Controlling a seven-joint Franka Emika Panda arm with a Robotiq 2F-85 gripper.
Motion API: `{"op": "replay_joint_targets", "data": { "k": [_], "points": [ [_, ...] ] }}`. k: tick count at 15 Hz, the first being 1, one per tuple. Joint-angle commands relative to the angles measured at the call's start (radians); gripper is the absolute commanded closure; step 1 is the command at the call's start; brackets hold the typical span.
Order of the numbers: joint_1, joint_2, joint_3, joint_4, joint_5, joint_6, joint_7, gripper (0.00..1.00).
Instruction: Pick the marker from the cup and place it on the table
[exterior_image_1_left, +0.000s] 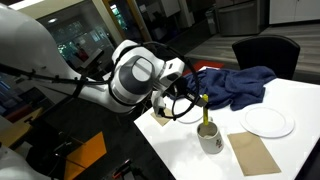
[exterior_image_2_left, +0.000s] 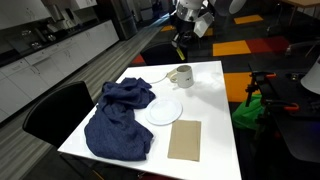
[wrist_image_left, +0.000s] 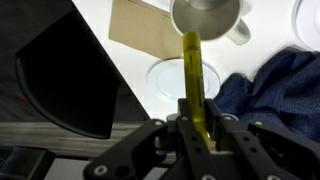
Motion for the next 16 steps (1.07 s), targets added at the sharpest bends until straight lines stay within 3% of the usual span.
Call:
{"op": "replay_joint_targets", "data": {
  "k": [1,4,8,16],
  "points": [
    [0.034,-0.156,0.020,-0.030,-0.175,-0.074,0.127,0.95],
    [0.055,-0.212,0.072,-0.049,-0.175,-0.093,0.113,0.95],
    [0.106,-0.216,0.125,-0.066,-0.073,-0.085,0.063,0.95],
    [0.232,-0.158,0.162,-0.021,0.289,-0.167,-0.069,0.95]
  ]
}}
